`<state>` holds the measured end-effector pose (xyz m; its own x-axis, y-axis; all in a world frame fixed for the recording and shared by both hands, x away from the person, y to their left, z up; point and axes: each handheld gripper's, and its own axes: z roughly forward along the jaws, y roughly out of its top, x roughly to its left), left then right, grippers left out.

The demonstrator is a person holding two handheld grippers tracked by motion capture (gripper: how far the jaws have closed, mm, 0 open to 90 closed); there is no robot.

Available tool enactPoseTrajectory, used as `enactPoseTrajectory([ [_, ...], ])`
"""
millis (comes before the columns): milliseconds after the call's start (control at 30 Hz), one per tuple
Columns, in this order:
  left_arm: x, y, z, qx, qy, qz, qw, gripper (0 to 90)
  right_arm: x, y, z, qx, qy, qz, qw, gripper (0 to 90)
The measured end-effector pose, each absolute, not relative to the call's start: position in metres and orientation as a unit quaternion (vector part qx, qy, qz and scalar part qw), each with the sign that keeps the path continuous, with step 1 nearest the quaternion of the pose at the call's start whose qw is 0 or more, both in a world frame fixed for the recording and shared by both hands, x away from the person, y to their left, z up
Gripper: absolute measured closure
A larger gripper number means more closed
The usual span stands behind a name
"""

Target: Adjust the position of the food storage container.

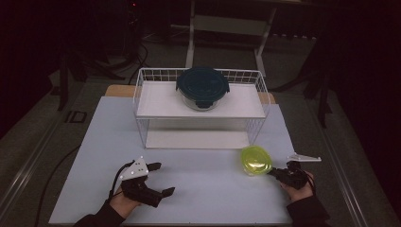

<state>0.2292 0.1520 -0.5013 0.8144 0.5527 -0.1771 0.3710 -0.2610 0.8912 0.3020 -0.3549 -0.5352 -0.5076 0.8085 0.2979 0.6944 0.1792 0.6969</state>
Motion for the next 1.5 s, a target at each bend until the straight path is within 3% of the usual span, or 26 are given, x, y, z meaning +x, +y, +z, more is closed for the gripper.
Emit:
enactPoseTrajectory([
  [433, 0.229, 0.152, -0.501, 0.789, 0.292, 0.085, 0.534, 0.3, 0.296, -0.325, -0.533, 0.446, 0.797, 0.405, 0.040, 90.0],
  [700, 0.229, 0.153, -0.501, 0.788, 0.292, 0.084, 0.535, 0.3, 0.303, -0.331, -0.529, 0.457, 0.789, 0.406, 0.058, 90.0],
  [1300, 0.229, 0.153, -0.502, 0.790, 0.292, 0.083, 0.532, 0.3, 0.303, -0.300, -0.533, 0.425, 0.807, 0.409, 0.023, 90.0],
  [1500, 0.229, 0.153, -0.501, 0.790, 0.291, 0.083, 0.533, 0.3, 0.307, -0.301, -0.533, 0.425, 0.811, 0.401, 0.036, 90.0],
])
